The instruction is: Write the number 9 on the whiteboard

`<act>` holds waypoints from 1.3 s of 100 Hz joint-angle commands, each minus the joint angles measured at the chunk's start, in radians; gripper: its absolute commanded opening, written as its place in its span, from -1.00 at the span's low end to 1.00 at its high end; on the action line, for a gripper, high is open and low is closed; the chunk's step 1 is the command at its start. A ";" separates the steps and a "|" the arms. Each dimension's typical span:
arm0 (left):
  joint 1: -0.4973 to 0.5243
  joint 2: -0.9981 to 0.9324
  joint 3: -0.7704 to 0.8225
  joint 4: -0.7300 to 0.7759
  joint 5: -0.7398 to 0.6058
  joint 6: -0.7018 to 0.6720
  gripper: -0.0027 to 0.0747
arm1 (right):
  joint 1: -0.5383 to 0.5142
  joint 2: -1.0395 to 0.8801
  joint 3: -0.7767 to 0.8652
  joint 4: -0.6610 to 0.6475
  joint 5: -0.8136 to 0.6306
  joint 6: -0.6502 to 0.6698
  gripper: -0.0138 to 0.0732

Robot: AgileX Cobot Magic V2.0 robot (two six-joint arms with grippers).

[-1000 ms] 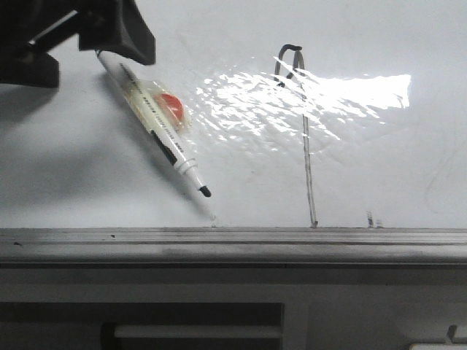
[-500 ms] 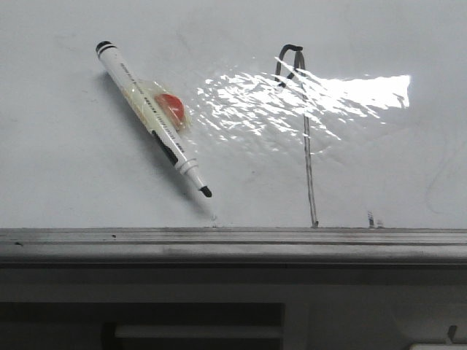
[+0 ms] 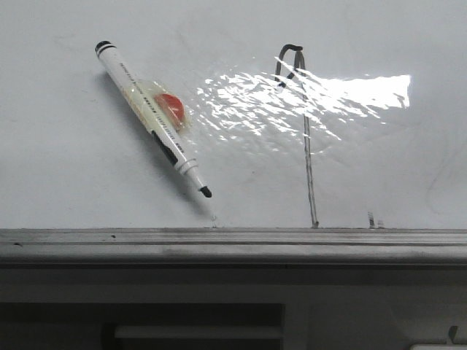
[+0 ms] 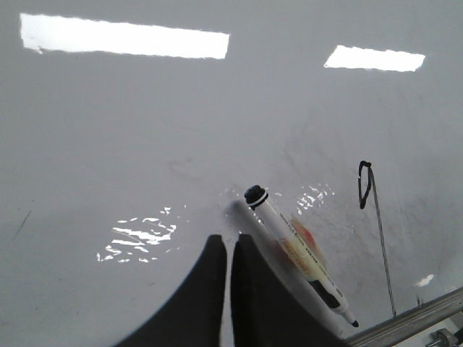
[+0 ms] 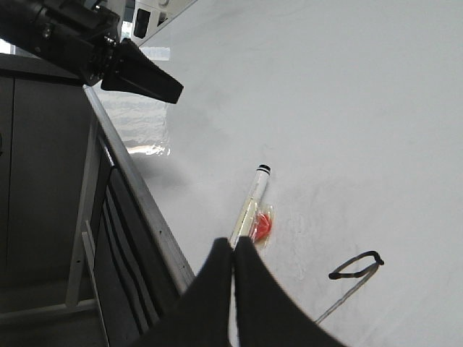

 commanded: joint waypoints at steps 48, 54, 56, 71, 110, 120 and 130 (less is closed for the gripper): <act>0.150 -0.073 0.073 0.474 -0.004 -0.122 -0.98 | -0.008 0.005 -0.024 0.005 -0.063 -0.006 -0.83; 0.245 -0.111 0.129 0.622 0.019 -0.230 -0.98 | -0.008 0.005 -0.024 0.005 -0.063 -0.006 -0.83; 0.278 -0.128 0.149 0.684 0.030 -0.266 -0.98 | -0.008 0.005 -0.024 0.005 -0.063 -0.006 -0.83; 0.491 -0.246 0.280 1.219 0.182 -0.704 -0.98 | -0.008 0.005 -0.024 0.005 -0.063 -0.006 -0.83; 0.842 -0.420 0.412 1.882 0.615 -1.599 -0.98 | -0.008 0.005 -0.024 0.005 -0.063 -0.007 -0.83; 0.872 -0.466 0.435 1.904 0.689 -1.599 -0.98 | -0.008 0.005 -0.024 0.005 -0.063 -0.007 -0.83; 0.886 -0.507 0.435 1.918 0.724 -1.597 -0.98 | -0.008 0.005 -0.024 0.005 -0.063 -0.007 -0.83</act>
